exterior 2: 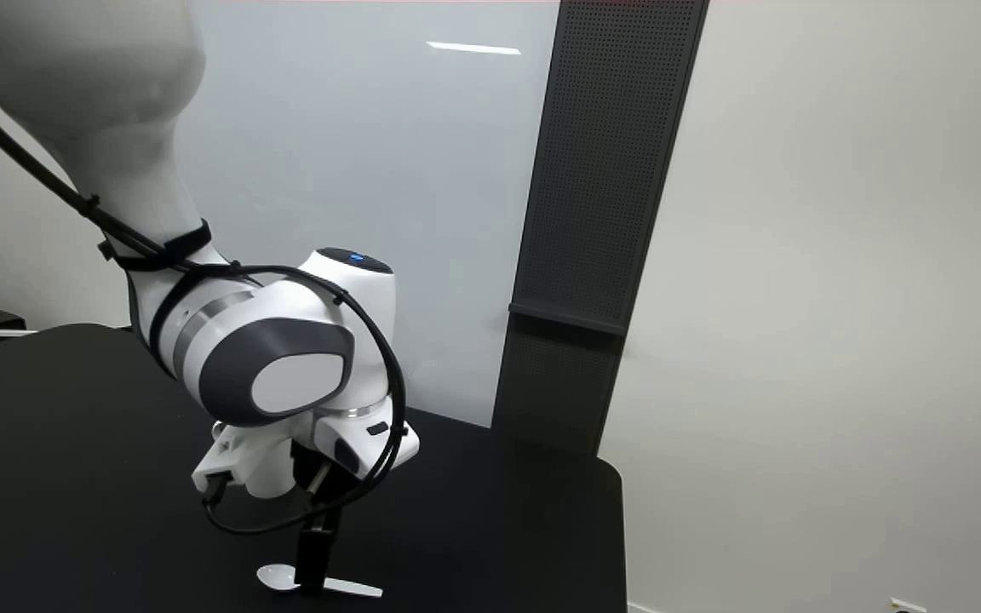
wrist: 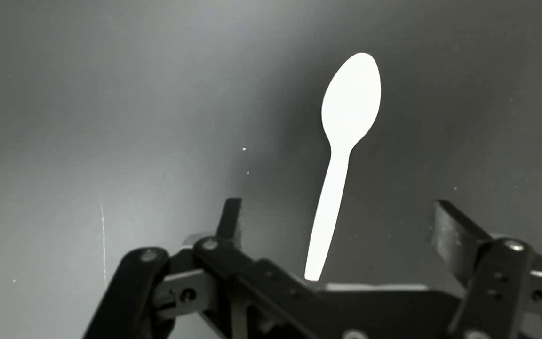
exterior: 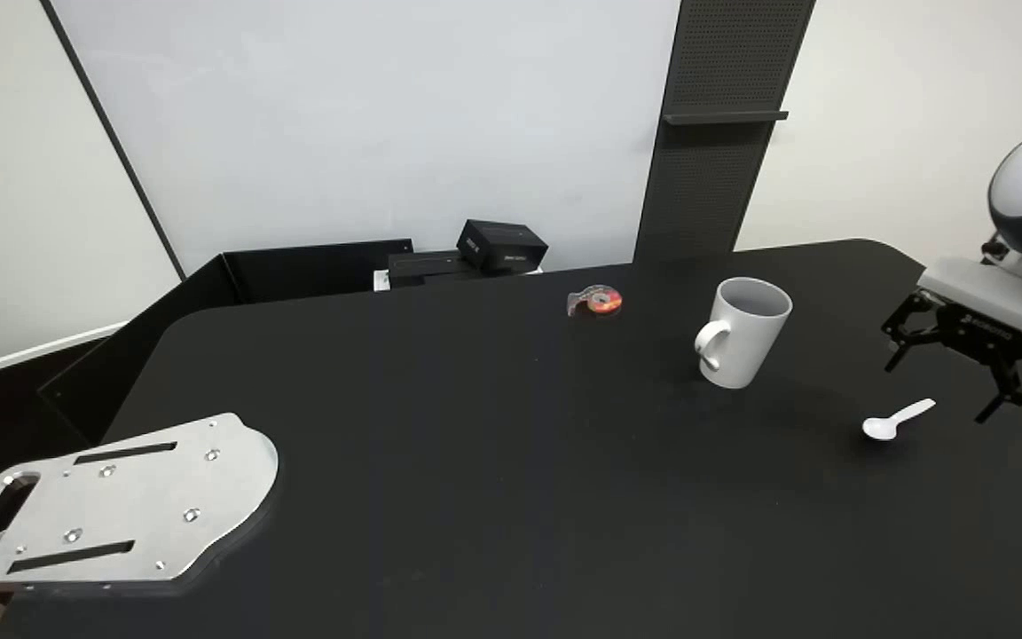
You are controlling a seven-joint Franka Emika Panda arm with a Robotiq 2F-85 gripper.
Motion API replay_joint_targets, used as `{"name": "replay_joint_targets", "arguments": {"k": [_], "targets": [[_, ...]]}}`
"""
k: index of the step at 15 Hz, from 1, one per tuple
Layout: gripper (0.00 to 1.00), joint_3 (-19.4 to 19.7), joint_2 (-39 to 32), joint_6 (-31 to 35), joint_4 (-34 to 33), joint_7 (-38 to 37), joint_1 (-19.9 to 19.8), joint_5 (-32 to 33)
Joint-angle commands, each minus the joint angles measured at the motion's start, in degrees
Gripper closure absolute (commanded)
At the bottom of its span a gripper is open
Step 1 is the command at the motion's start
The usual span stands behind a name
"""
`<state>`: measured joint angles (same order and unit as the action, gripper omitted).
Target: Pick up the white spoon and put it inside the light grey cup
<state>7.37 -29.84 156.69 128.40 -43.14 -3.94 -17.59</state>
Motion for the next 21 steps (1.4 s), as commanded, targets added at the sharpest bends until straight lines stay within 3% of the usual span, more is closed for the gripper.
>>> {"name": "replay_joint_targets", "arguments": {"k": [1, 8, 13, 14, 21], "targets": [[0.0, -0.09, -2.41, 3.12, -0.73, -1.58, 1.42, -2.67], [0.0, -0.25, -6.1, 11.18, -1.12, -0.71, 3.13, -4.14], [0.0, -0.14, -7.45, 11.46, -1.48, -1.23, 4.1, -4.93], [0.19, -0.11, -7.59, 11.17, -1.57, -1.27, 4.23, -5.01], [0.68, 0.33, -8.28, 10.96, -1.88, -1.31, 4.57, -4.96]]}}
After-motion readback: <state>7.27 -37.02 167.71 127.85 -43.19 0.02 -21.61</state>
